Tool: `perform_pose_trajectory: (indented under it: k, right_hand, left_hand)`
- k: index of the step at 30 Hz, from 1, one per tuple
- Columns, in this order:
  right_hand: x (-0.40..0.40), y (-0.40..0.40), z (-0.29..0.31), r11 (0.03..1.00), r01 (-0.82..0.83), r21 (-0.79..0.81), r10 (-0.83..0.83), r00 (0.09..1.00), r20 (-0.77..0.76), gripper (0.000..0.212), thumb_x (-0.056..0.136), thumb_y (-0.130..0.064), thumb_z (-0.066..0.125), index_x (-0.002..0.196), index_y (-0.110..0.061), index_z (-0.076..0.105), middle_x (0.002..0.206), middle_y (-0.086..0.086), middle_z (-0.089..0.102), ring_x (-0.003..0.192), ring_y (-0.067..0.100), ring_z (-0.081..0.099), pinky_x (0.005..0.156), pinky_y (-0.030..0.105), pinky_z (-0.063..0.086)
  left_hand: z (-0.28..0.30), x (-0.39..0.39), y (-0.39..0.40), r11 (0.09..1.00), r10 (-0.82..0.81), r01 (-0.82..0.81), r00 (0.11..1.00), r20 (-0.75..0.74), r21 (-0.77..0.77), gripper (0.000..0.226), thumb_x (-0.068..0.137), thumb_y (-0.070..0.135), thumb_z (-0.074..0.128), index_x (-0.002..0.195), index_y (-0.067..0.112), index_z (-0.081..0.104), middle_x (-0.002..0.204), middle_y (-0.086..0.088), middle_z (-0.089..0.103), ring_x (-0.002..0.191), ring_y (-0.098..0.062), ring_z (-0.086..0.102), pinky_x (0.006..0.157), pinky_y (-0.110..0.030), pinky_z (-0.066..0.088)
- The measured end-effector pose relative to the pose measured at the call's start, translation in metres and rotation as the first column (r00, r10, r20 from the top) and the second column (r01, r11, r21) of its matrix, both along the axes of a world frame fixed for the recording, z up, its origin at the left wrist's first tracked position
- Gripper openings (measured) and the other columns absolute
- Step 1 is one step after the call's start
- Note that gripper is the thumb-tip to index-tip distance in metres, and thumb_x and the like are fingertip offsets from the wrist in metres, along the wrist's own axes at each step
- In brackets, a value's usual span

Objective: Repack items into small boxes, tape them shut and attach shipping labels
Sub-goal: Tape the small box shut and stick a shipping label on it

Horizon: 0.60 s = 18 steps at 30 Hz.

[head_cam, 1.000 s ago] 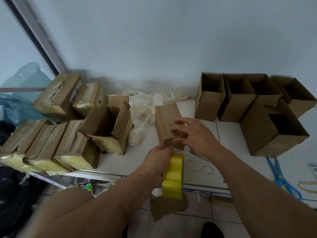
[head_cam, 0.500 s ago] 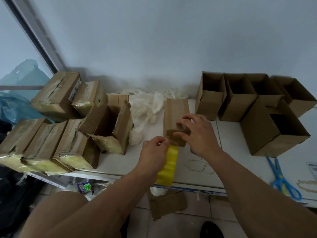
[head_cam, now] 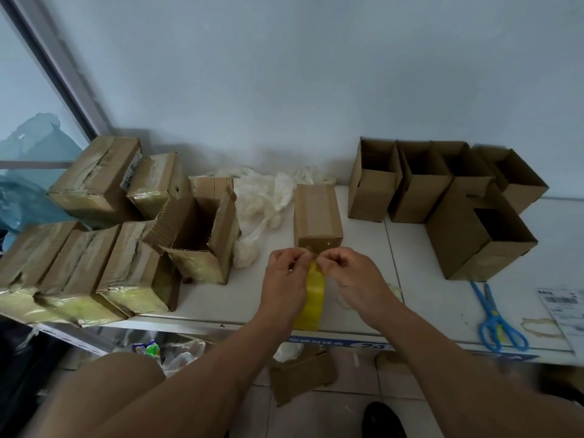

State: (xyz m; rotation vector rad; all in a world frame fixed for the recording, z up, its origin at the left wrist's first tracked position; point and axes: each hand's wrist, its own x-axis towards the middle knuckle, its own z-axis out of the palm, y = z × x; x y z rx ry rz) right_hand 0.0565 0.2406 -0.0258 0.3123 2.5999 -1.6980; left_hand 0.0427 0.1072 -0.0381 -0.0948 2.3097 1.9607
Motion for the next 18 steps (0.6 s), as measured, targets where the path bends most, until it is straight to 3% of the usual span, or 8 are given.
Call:
perform_pose_trajectory:
  k: [3, 7, 12, 18]
  right_hand:
    - [0.0, -0.003, -0.003, 0.997, 0.027, -0.068, -0.024, 0.999, 0.042, 0.009, 0.096, -0.027, 0.06, 0.095, -0.023, 0.068, 0.097, -0.004, 0.067, 0.093, 0.01, 0.061, 0.082, 0.025, 0.048]
    - [-0.002, -0.007, -0.005, 0.971, 0.084, -0.222, -0.057, 0.991, 0.124, 0.014, 0.096, -0.027, 0.059, 0.096, -0.019, 0.07, 0.097, 0.001, 0.07, 0.099, 0.019, 0.063, 0.091, 0.032, 0.049]
    - [-0.003, -0.006, -0.001, 0.952, 0.107, -0.288, -0.053, 0.981, 0.187, 0.016, 0.096, -0.027, 0.058, 0.095, -0.016, 0.071, 0.101, 0.006, 0.069, 0.103, 0.022, 0.061, 0.1, 0.04, 0.047]
    - [0.004, 0.0, 0.004, 0.962, 0.025, -0.272, 0.014, 0.99, 0.142, 0.019, 0.098, -0.028, 0.056, 0.096, -0.015, 0.069, 0.095, 0.004, 0.066, 0.099, 0.019, 0.06, 0.091, 0.031, 0.046]
  left_hand:
    - [0.001, 0.003, -0.002, 1.0, -0.014, 0.013, 1.0, -0.026, -0.019, 0.012, 0.1, 0.029, 0.052, 0.105, 0.029, 0.063, 0.108, 0.01, 0.054, 0.096, 0.001, 0.054, 0.077, -0.011, 0.04]
    - [-0.001, 0.006, -0.002, 1.0, -0.015, 0.012, 0.993, -0.116, -0.029, 0.033, 0.1, 0.024, 0.053, 0.125, 0.042, 0.045, 0.106, 0.012, 0.053, 0.096, 0.002, 0.053, 0.078, -0.009, 0.041]
    - [-0.01, 0.011, 0.0, 0.977, 0.032, -0.117, 0.908, -0.417, -0.179, 0.021, 0.096, 0.014, 0.06, 0.1, 0.032, 0.05, 0.112, 0.008, 0.043, 0.103, 0.001, 0.049, 0.086, -0.002, 0.036]
    - [-0.014, 0.007, -0.002, 0.963, -0.064, -0.064, 0.889, -0.453, -0.262, 0.015, 0.096, 0.016, 0.06, 0.108, 0.022, 0.067, 0.126, 0.013, 0.039, 0.109, 0.021, 0.039, 0.085, 0.003, 0.033]
